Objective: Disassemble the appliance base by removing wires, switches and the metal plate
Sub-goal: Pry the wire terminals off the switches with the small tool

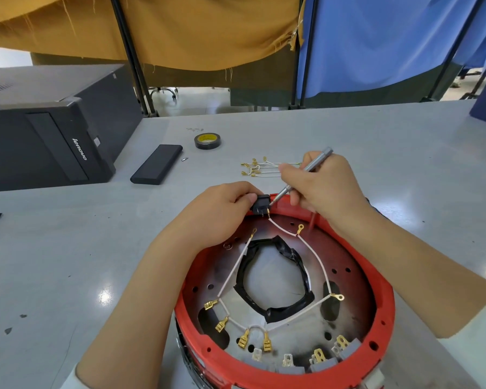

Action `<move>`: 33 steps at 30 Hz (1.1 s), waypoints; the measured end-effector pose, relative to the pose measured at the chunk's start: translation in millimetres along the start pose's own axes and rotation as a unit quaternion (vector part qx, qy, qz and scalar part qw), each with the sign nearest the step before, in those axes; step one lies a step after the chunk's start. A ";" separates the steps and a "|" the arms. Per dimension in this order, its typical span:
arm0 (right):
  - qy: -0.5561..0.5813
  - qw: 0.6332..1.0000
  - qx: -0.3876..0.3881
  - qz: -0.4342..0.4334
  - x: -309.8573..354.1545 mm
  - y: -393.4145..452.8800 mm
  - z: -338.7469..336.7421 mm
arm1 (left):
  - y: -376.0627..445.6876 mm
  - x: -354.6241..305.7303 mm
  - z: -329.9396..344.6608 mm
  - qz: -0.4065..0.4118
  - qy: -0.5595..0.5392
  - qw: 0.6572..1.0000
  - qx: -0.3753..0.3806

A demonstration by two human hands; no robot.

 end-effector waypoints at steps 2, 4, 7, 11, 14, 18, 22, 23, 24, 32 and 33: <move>-0.047 0.999 -0.007 -0.025 4.5 -0.5 2.0 | -0.2 -0.5 -0.3 0.001 0.000 1.000 -0.002; -0.052 0.998 -0.003 -0.031 6.5 -2.5 5.0 | -0.2 -0.5 -0.6 0.000 -0.001 1.000 -0.003; -0.047 0.998 0.002 -0.034 7.3 -4.3 6.3 | 0.1 -0.1 -0.7 -0.001 -0.002 1.000 -0.005; -0.071 0.996 0.025 -0.046 6.1 -3.5 9.3 | 0.2 -0.8 -0.4 0.001 -0.001 1.000 -0.003; -0.102 0.991 0.051 -0.063 7.5 -5.3 14.0 | 0.3 -1.0 -0.5 0.001 0.000 1.000 -0.003; -0.142 0.983 0.063 -0.099 9.7 -6.1 18.3 | 0.4 -1.1 -0.5 0.002 0.002 1.000 -0.005; -0.184 0.974 0.063 -0.118 9.3 -8.0 23.3 | 0.2 -1.0 -0.4 0.002 0.002 1.000 -0.004; -0.165 0.979 0.050 -0.113 9.7 -7.1 20.9 | 0.3 -0.8 -0.5 0.002 0.003 1.000 -0.004; -0.142 0.984 0.035 -0.106 9.9 -5.8 17.8 | 0.5 -0.6 -0.6 0.001 0.003 1.000 -0.004; -0.104 0.992 0.030 -0.069 6.7 -2.9 13.6 | 0.5 0.0 -0.4 0.000 0.000 1.000 -0.004; -0.098 0.993 0.032 -0.063 6.2 -2.5 13.3 | 0.6 -0.1 -0.4 0.000 0.000 1.000 -0.005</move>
Point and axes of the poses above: each hand's wrist, its own y-axis towards the middle knuckle, its own z-axis out of the palm, x = y × z, the point moved 8 cm from there along y, towards the middle knuckle, and after that the axes turned 6 degrees about -x, right-handed, at the moved point
